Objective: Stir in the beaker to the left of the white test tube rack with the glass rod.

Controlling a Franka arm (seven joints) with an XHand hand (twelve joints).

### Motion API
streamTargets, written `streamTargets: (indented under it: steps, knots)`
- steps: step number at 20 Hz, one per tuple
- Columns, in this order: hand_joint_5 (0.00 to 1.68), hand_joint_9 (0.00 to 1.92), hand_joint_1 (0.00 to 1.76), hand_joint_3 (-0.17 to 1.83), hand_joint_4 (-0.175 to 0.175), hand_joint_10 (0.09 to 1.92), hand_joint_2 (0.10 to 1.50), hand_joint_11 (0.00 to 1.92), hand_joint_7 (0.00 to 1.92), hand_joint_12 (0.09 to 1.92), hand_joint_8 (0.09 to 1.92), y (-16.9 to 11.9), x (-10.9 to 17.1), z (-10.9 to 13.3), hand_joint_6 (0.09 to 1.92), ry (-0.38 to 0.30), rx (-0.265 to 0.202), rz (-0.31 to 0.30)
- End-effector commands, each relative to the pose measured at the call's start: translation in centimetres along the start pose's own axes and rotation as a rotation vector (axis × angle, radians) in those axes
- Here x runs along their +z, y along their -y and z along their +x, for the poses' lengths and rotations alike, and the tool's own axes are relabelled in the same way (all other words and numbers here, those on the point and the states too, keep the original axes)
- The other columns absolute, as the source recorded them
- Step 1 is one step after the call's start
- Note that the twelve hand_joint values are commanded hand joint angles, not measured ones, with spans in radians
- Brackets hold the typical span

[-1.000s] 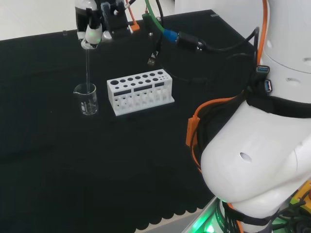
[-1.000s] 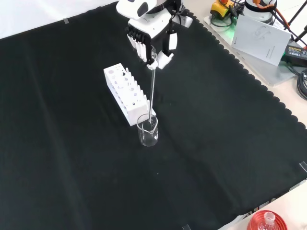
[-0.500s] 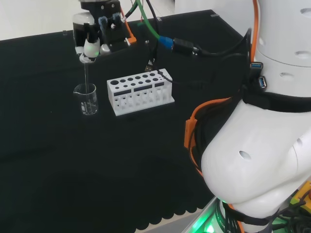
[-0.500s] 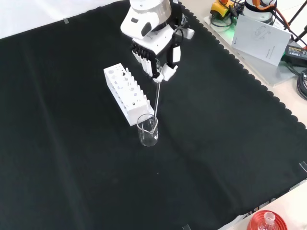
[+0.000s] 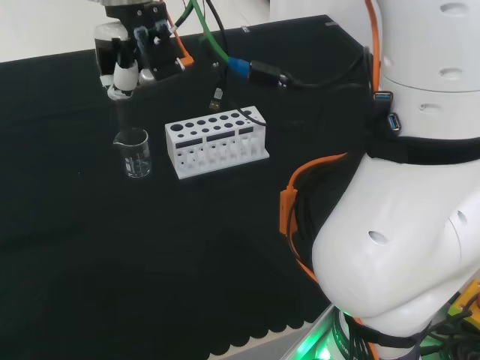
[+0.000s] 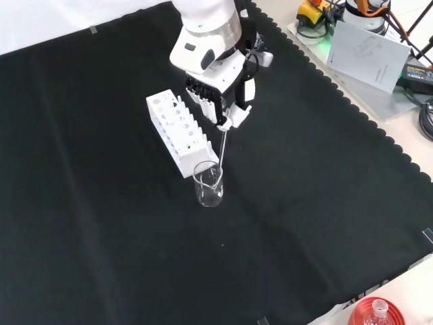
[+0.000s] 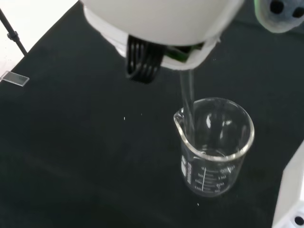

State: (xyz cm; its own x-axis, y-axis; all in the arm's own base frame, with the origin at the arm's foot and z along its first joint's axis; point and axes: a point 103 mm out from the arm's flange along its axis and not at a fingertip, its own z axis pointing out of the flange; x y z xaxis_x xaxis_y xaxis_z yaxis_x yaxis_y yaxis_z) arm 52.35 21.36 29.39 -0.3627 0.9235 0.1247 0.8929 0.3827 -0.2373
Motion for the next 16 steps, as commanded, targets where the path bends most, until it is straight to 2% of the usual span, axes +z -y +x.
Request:
streamTargets:
  steps: [1, 5, 13, 16]
  knots:
    - [1.33, 1.78, 1.33, 0.79, -0.175, 0.30, 0.55, 1.65, 1.40, 0.47, 0.54, -2.1, -0.3, 0.3, 0.58, 0.011, -0.031, 0.015]
    - [1.33, 1.78, 1.33, 0.79, -0.175, 0.30, 0.55, 1.65, 1.40, 0.47, 0.54, -2.7, -0.7, -1.0, 0.58, 0.006, -0.030, 0.017]
    - [1.34, 1.78, 1.33, 0.79, -0.175, 0.30, 0.55, 1.65, 1.40, 0.47, 0.54, -2.1, -0.6, -5.2, 0.58, -0.022, 0.018, 0.007]
    - [1.34, 1.78, 1.33, 0.79, -0.175, 0.30, 0.55, 1.65, 1.40, 0.47, 0.54, -1.8, -0.5, -6.0, 0.58, -0.028, 0.033, 0.009]
